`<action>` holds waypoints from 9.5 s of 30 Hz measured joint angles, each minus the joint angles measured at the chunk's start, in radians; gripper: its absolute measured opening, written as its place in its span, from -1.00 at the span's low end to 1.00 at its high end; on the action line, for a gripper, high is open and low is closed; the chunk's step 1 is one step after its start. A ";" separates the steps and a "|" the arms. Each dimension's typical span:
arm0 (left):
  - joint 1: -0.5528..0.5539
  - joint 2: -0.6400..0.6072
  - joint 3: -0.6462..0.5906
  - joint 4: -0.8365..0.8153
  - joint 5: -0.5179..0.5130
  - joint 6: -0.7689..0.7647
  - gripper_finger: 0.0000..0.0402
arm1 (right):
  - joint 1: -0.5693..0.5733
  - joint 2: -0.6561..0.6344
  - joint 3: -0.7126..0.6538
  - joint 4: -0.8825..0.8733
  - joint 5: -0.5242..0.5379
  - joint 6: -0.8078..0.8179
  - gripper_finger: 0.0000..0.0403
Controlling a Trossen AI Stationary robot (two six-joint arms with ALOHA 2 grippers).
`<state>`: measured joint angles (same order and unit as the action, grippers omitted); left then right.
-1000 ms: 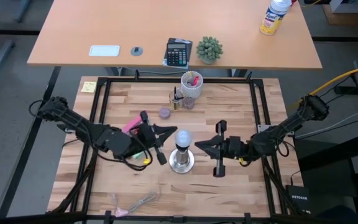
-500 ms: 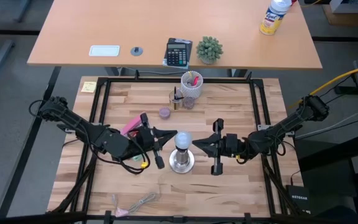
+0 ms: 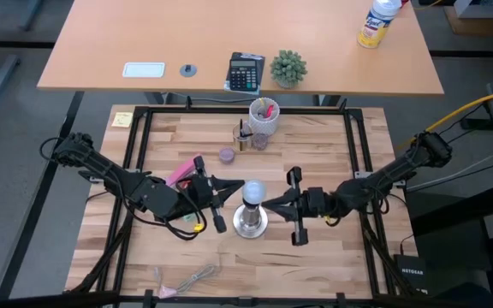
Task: Screw lightbulb
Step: Remove the lightbulb from the lamp
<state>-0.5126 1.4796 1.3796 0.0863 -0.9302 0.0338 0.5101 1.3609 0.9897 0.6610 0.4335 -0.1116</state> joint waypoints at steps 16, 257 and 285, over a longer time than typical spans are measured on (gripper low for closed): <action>-0.029 0.000 0.000 0.002 -0.016 0.018 -0.99 | -0.018 0.011 0.000 -0.005 0.055 0.030 -0.93; -0.032 0.000 0.000 0.037 -0.048 0.047 -0.99 | 0.033 -0.003 0.000 0.013 0.160 -0.022 -0.93; -0.084 0.000 0.000 0.029 -0.032 0.026 -0.99 | -0.035 0.012 0.000 0.014 0.204 -0.016 -0.93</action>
<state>-0.5964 1.4792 1.3796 0.1158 -0.9627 0.0597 0.4747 1.3731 0.9901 0.6749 0.6380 -0.1271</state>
